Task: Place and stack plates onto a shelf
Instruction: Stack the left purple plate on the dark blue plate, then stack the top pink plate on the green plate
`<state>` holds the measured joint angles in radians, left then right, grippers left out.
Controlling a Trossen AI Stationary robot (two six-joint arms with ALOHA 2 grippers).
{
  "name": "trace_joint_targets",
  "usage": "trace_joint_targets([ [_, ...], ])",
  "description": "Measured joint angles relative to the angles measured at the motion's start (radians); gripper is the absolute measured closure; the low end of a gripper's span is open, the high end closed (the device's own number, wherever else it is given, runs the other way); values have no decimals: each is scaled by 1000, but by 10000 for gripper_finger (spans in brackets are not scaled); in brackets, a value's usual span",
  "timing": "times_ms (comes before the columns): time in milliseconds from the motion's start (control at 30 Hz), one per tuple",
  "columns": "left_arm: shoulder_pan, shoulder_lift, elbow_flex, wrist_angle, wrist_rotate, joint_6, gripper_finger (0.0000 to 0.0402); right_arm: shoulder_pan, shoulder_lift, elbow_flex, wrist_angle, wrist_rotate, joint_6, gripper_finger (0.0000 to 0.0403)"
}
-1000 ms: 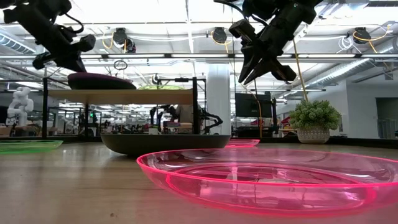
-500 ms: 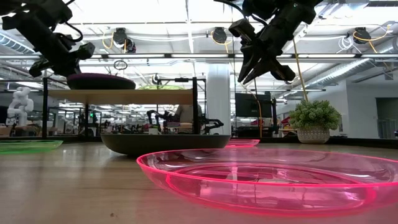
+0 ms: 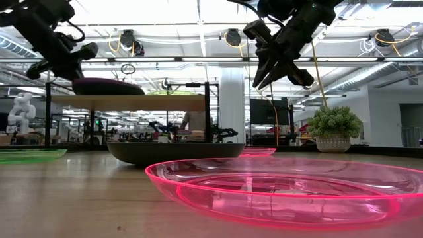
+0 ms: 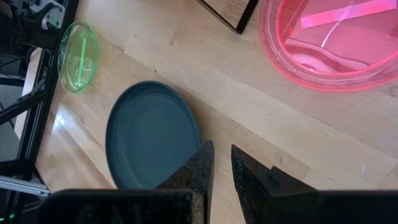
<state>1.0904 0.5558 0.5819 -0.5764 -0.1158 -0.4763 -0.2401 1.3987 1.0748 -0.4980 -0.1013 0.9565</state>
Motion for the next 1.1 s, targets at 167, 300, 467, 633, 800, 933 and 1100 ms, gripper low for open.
trace_joint_targets([
  [167, -3, -16, 2, -80, 11, -33, 401, 0, 0, 0, 0, -1, 9, 360],
  [300, -8, -40, 2, -61, 12, -26, 401, 0, 0, 0, 0, -2, 10, 360],
  [467, -8, -61, 2, -57, 17, -30, 401, -1, 0, 0, 0, -2, 12, 360],
  [633, -9, -84, 2, -33, 62, -31, 401, -22, 0, 0, -18, 2, 84, 360],
  [800, -31, -108, 2, 38, 157, -60, 401, -81, 0, -7, -37, 24, 131, 360],
  [933, -70, -121, 2, 59, 238, -98, 401, -139, 0, -84, 25, 22, 187, 360],
  [1100, -152, -121, 41, 57, 330, -101, 401, -184, 1, -245, 244, -26, 288, 359],
])
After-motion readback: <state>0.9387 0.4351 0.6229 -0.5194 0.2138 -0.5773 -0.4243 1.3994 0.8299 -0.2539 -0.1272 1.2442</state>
